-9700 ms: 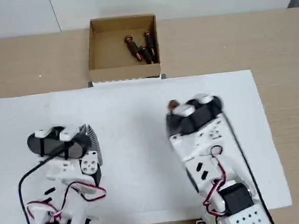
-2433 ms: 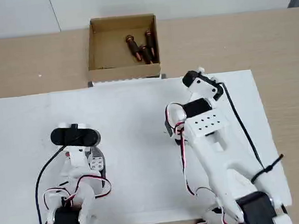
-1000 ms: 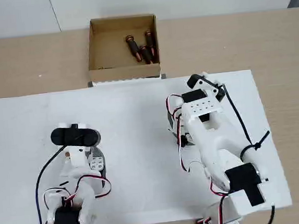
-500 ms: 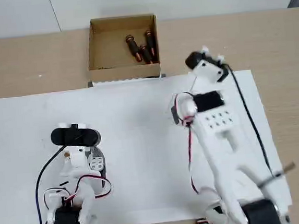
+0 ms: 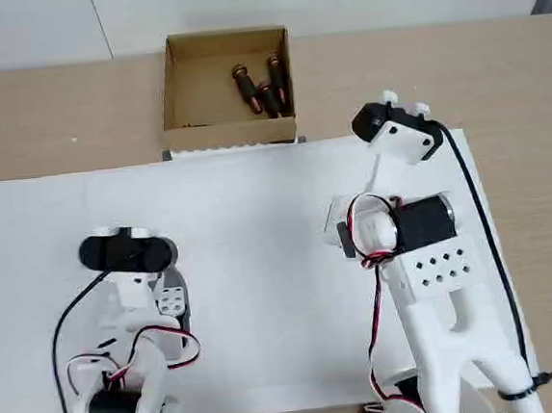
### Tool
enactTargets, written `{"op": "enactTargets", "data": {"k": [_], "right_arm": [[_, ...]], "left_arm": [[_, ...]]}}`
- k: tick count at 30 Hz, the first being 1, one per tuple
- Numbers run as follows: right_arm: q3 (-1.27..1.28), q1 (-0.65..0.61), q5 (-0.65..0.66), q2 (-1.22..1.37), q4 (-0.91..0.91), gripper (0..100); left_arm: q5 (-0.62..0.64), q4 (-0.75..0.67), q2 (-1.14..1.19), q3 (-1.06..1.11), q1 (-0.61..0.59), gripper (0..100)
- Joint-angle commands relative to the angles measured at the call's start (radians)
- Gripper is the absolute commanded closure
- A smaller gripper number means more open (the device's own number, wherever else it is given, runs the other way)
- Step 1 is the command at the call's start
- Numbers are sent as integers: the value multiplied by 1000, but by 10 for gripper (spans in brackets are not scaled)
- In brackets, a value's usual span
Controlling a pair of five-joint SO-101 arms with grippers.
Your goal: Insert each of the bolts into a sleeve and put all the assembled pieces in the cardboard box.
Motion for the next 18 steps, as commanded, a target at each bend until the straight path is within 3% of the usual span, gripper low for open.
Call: {"op": "enactTargets", "data": {"k": [1, 10, 18], "right_arm": [[-26, 7, 8, -36, 12, 995], [-23, 8, -51, -27, 12, 995], [-21, 99, -48, -27, 13, 995]], "left_arm": [[-15, 26, 68, -97, -3, 994], [46, 34, 606, -423, -6, 994], [43, 199, 1042, -757, -6, 994]]}}
